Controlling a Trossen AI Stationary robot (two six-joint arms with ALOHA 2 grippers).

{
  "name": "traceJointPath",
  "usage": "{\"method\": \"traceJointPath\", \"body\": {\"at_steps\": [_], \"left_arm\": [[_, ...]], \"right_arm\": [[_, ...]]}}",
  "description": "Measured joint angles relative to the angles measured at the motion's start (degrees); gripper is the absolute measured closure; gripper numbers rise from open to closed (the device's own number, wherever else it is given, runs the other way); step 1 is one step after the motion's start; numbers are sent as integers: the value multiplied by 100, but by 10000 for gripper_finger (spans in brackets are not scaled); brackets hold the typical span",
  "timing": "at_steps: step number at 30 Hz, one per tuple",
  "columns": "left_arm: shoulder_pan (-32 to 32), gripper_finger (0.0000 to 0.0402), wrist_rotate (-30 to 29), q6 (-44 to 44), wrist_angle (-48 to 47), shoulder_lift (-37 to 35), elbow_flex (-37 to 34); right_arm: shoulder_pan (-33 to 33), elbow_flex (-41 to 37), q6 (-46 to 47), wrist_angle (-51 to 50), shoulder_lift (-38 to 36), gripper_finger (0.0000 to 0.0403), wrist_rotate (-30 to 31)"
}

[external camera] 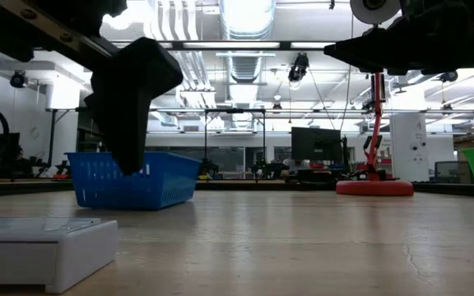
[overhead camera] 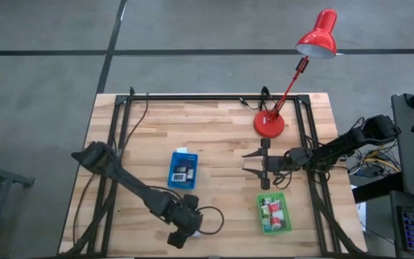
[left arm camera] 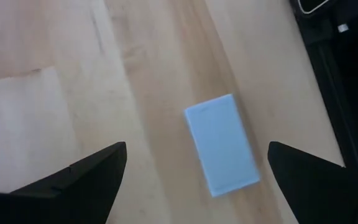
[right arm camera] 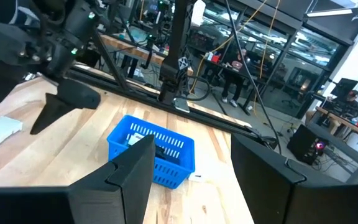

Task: Pick & Place Office items
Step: Put the white digital clock into the blue bin

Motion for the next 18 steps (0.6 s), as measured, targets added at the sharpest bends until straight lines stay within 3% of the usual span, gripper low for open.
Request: {"method": "traceJointPath", "body": {"at_steps": [18], "left_arm": [[-197,7,4,-735,-24,462,395]], "right_arm": [[4,-4,105,-212,-24,200,-4]]}}
